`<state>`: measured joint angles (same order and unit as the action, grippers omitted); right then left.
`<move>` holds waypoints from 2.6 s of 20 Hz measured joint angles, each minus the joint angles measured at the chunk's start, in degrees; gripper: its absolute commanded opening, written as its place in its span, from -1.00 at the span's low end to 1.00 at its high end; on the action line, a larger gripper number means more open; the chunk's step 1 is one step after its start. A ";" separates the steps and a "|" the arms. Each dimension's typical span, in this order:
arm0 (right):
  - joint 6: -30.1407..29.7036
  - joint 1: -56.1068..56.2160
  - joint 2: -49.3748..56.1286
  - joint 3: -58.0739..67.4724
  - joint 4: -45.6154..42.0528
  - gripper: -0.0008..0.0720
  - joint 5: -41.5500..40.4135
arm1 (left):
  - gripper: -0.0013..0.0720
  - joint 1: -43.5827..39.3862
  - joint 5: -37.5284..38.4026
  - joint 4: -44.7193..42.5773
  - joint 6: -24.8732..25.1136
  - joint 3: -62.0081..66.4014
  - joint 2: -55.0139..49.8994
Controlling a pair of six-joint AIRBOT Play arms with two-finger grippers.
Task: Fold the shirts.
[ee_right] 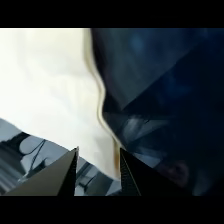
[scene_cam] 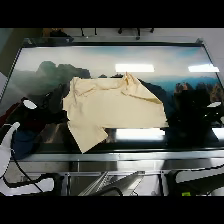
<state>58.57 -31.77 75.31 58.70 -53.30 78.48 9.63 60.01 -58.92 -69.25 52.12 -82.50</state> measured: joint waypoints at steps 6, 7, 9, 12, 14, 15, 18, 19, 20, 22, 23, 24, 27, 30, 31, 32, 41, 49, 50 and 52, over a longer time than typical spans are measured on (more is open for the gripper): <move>-0.09 -2.21 -1.16 -0.02 -0.09 0.01 -0.68 | -0.91 1.05 0.46 0.20 0.17 0.00 0.00; -0.09 -1.84 -1.05 -0.02 0.09 0.02 -0.66 | -0.91 1.16 0.44 0.20 0.17 0.00 0.00; -0.09 -0.85 -0.81 -0.02 0.42 0.02 -0.61 | -0.90 1.31 0.44 0.17 0.20 0.00 0.00; -0.33 -0.09 -1.14 -0.09 1.97 0.01 -0.66 | -0.90 1.36 0.87 0.22 0.35 0.00 0.00; -1.01 0.09 -2.14 -0.07 5.68 0.01 0.35 | -0.90 1.25 1.01 0.26 0.33 0.00 0.00; -1.18 0.15 -2.67 -0.04 6.91 0.01 0.72 | -0.90 1.18 1.20 0.33 0.33 0.00 0.00; -1.38 0.22 -4.02 -0.02 9.07 0.01 2.05 | -0.90 1.07 1.36 0.44 0.31 0.00 0.00; -1.38 0.26 -4.24 -0.02 8.98 0.01 2.12 | -0.90 1.05 1.49 0.44 0.31 0.00 0.00; -1.18 0.28 -4.37 -0.02 8.22 0.01 2.03 | -0.90 1.05 1.60 0.44 0.31 0.00 0.00; 0.15 0.28 -4.22 -0.02 4.74 0.01 0.96 | -0.90 1.05 1.73 0.44 0.31 0.00 0.00; 0.61 0.28 -3.98 -0.02 2.95 0.01 0.44 | -0.90 1.05 1.77 0.44 0.28 0.00 0.00; 1.07 0.28 -3.61 -0.04 1.66 0.02 0.00 | -0.90 1.05 1.88 0.46 0.28 0.00 0.00; 1.88 0.39 -1.97 -0.13 -0.09 0.02 -0.83 | -0.91 1.05 1.97 0.46 0.13 0.00 0.00; 1.88 1.05 -0.42 -0.76 1.07 0.01 0.09 | -0.90 1.05 2.08 0.46 0.15 0.00 0.00; 1.84 1.51 -0.13 -1.20 1.40 0.01 0.11 | -0.90 1.05 2.12 0.46 0.15 0.00 0.00; 1.38 2.14 0.09 -1.75 1.86 0.01 0.07 | -0.90 1.05 2.14 0.48 0.15 0.00 0.00; -2.54 5.51 -0.59 -1.75 6.12 -0.92 -3.32 | -0.91 1.05 4.90 0.90 0.33 3.21 0.28; -7.72 4.61 -16.31 16.72 28.39 -0.92 1.53 | -0.91 1.18 10.43 13.55 0.81 23.89 16.26; -8.46 4.02 -19.23 21.49 31.85 -0.92 1.16 | -0.91 1.22 9.79 15.13 0.94 29.31 19.80; -9.44 2.78 -24.83 31.74 36.02 -0.92 -1.11 | -0.91 1.38 6.51 15.78 0.98 40.85 26.21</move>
<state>49.12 -28.99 50.48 90.43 -17.28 77.36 11.00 66.52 -43.13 -68.27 92.97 -56.29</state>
